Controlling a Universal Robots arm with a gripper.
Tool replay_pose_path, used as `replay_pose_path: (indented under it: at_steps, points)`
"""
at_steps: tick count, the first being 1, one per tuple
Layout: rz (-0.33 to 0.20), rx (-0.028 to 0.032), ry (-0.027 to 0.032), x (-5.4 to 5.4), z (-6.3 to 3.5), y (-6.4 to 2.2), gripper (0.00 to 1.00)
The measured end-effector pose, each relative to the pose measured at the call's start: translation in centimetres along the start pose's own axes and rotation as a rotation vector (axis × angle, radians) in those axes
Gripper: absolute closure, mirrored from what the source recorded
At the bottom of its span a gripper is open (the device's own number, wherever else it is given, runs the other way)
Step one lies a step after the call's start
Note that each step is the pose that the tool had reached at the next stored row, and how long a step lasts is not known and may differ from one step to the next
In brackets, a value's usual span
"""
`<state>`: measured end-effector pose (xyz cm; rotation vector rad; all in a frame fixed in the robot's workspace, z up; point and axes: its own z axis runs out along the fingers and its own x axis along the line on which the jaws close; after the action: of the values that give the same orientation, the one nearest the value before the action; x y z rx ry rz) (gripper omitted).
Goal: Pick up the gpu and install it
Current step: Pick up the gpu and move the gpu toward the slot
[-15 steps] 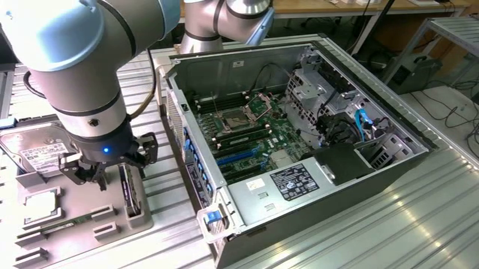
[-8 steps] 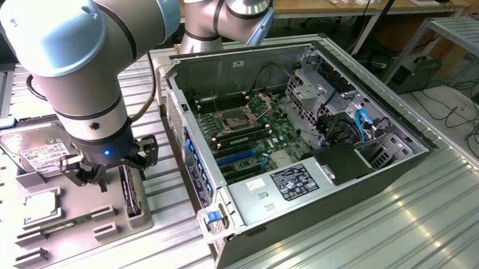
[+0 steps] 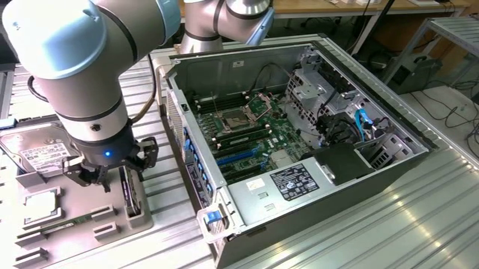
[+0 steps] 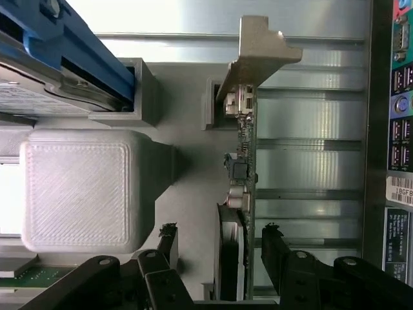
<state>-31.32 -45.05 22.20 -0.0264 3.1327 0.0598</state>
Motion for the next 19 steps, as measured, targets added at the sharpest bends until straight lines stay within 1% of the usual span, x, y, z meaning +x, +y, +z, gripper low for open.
replay_pose_path:
  at_steps: [6,7,11,13,14,19]
  points:
    - [0.003,-0.0001,-0.0002,-0.22,0.08,0.00,0.38]
    - [0.004,0.0001,0.0000,-0.22,0.08,-0.01,0.45]
    - [0.011,0.0001,-0.0004,-0.23,0.16,-0.01,0.45]
    - [0.012,0.0002,-0.0004,-0.24,0.17,-0.01,0.47]
    - [0.012,0.0000,-0.0005,-0.25,0.18,-0.03,0.54]
    - [0.008,0.0001,-0.0003,-0.25,0.17,-0.27,0.54]
